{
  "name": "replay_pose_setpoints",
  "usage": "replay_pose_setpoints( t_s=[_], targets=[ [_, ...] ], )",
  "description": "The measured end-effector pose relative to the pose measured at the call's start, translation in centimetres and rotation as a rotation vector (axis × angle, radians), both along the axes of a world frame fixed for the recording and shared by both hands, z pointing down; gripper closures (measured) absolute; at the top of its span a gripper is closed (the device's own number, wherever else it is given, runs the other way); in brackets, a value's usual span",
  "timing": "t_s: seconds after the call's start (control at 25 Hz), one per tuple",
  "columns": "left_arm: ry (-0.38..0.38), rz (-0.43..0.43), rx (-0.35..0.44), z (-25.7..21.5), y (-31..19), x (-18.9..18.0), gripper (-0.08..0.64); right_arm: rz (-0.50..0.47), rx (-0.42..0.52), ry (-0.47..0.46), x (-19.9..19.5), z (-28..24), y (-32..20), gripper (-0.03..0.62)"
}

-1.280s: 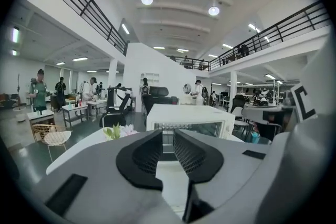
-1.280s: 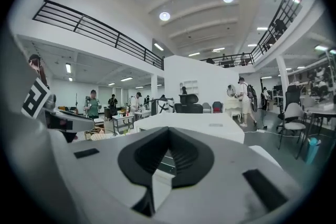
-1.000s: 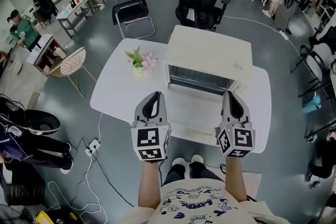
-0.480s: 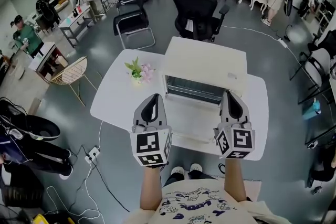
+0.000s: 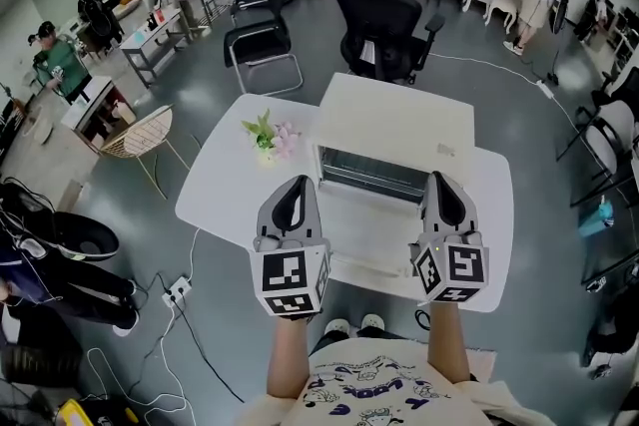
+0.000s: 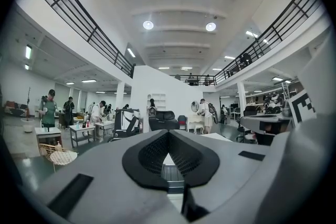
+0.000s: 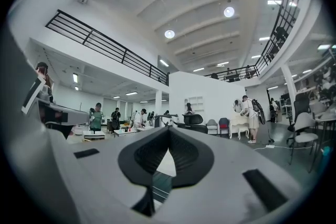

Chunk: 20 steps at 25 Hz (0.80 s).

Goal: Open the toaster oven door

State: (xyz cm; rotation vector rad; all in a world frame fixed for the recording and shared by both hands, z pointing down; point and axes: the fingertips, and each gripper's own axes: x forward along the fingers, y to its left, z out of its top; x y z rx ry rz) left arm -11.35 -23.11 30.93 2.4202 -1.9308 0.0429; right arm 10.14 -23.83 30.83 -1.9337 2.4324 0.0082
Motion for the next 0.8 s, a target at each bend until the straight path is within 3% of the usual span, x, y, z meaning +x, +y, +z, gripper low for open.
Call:
replay_pose_setpoints(
  t_s=[0.8],
  targets=[
    [-0.001,0.003,-0.003,0.11,0.3,0.35,0.556,0.005,-0.007,0.006,0.34,0.53,0.42,0.595]
  ],
)
